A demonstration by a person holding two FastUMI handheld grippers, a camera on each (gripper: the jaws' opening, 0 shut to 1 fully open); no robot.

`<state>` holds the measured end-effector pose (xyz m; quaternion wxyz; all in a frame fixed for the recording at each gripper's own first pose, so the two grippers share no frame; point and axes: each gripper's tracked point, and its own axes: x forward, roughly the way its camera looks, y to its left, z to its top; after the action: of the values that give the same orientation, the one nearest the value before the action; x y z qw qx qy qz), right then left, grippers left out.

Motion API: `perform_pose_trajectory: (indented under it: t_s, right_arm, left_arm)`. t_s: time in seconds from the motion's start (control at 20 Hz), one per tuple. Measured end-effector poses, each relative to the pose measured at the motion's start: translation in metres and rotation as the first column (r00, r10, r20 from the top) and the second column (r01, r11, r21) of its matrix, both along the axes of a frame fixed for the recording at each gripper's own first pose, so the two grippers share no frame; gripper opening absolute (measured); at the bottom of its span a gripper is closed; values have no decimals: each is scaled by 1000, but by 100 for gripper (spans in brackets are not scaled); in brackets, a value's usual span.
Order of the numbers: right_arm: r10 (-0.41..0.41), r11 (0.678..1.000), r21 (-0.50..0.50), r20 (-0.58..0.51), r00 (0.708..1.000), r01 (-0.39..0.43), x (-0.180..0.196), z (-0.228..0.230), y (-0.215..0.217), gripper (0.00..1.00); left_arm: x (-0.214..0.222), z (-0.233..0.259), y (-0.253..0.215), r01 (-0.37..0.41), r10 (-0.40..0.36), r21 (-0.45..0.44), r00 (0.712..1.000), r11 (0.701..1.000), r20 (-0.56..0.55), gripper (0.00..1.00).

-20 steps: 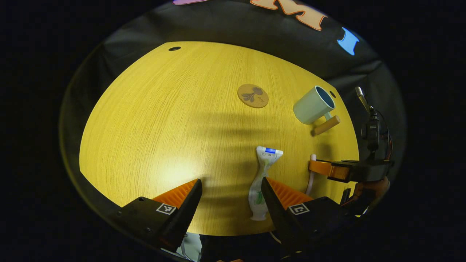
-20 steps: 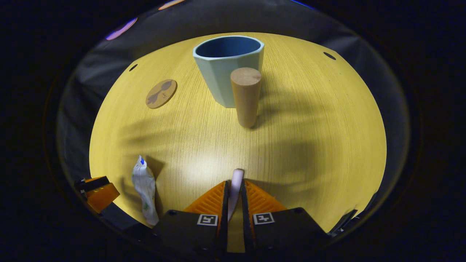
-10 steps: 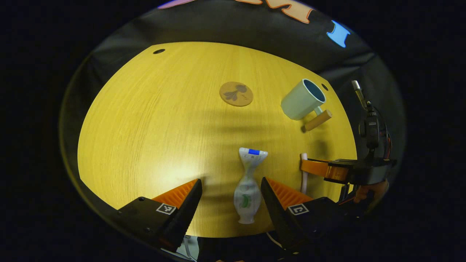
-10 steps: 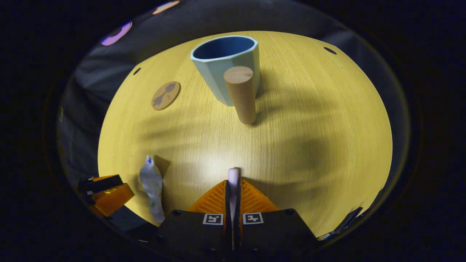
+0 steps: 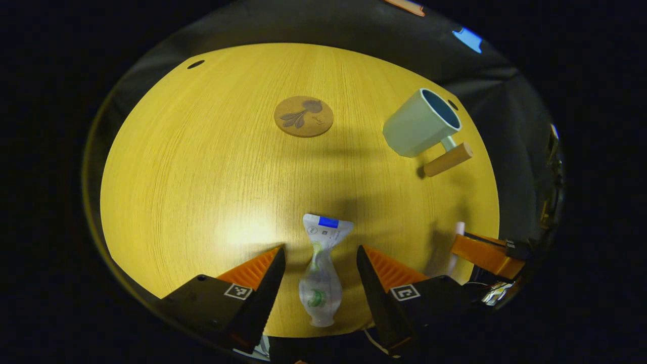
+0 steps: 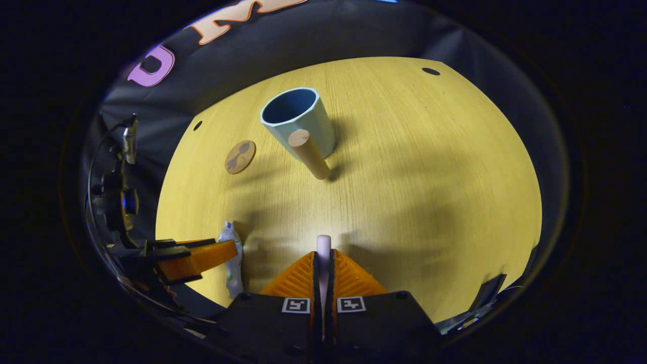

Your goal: Put the toothbrush and toothpaste on the desktop into the cup, then pick up the cup and place it on the coaster on the desktop.

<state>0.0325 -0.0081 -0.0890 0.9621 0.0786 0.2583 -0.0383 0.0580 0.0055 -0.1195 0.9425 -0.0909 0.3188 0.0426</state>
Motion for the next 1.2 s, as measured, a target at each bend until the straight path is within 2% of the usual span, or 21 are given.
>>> perform_pose_trajectory:
  t_s: [0.15,0.2,0.3,0.75,0.85,1.0,1.05,1.2]
  right_arm:
    - [-32,999,13,15,999,32,-8,4,-17,5]
    - [-49,999,10,14,999,49,-8,4,-25,5]
    - [-67,998,15,16,998,66,-8,4,-34,5]
    - [-63,998,29,37,997,62,0,11,-44,5]
    - [-61,998,37,51,997,59,1,15,-44,5]
    - [-61,997,44,97,993,57,1,27,-46,5]
    - [-58,998,45,123,991,53,1,35,-47,5]
    - [-27,999,43,251,968,17,1,69,-41,5]
  left_arm:
    - [5,-7,4,-19,18,-3,999,1000,-46,75]
    - [6,-9,3,-21,21,-5,998,1000,-54,62]
    - [10,-11,0,-30,31,13,997,999,-66,52]
    - [11,-15,-2,-76,79,34,992,997,-100,22]
    - [13,-14,-3,-67,68,17,995,998,-75,17]
    - [10,-11,-17,17,-18,-34,999,999,-27,8]
    - [11,-11,-25,40,-41,-33,999,999,-17,7]
    - [8,10,-29,103,-106,44,992,994,67,6]
